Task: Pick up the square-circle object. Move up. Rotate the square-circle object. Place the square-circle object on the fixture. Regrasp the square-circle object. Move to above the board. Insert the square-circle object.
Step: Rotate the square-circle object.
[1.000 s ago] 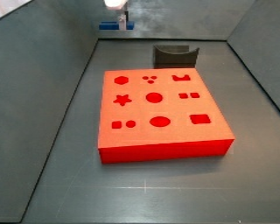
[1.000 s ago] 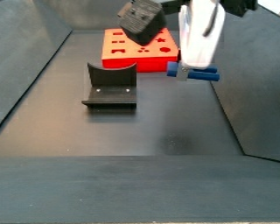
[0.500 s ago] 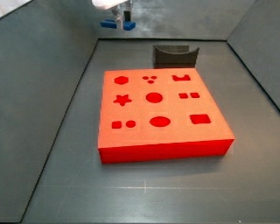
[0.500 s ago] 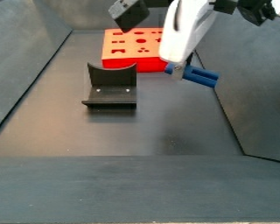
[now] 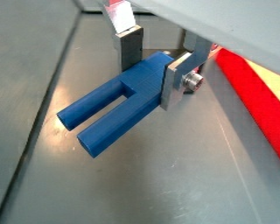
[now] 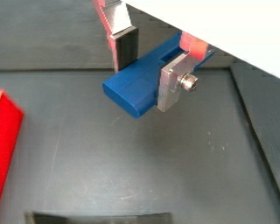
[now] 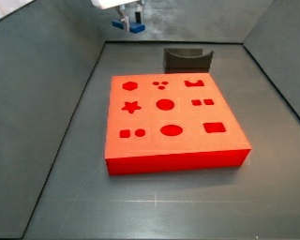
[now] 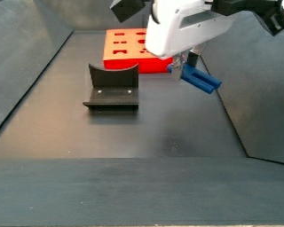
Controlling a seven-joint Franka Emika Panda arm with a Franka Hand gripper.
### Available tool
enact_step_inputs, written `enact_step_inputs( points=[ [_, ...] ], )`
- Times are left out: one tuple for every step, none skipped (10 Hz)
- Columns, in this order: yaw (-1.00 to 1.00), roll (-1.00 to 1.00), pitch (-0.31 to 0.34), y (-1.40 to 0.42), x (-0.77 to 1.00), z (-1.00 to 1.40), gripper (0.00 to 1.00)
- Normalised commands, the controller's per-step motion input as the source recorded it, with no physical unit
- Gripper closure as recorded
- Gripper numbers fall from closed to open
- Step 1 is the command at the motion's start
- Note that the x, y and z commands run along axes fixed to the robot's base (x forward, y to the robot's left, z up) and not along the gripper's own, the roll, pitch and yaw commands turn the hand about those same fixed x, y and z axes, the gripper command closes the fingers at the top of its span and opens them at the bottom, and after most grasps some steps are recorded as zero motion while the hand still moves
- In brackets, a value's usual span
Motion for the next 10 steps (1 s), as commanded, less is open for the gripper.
enact_step_inputs(
  points=[
    [-1.0,-0.02,-0.012,0.02,0.01,0.01,1.0],
    [-1.0,-0.02,-0.013,0.02,0.01,0.01,1.0],
    [-1.0,-0.02,-0.014,0.02,0.01,0.01,1.0],
    [-1.0,-0.02,-0.016,0.02,0.01,0.01,1.0],
    [-1.0,-0.03,-0.018,0.02,0.01,0.01,1.0],
    [-1.0,-0.03,-0.021,0.02,0.01,0.01,1.0],
    [-1.0,-0.04,-0.026,0.02,0.01,0.01,1.0],
    [-1.0,-0.05,-0.032,0.02,0.01,0.01,1.0],
    [-0.83,-0.05,-0.035,0.02,0.01,0.01,1.0],
    [-0.59,-0.05,-0.035,0.02,0.01,0.01,1.0]
  ],
)
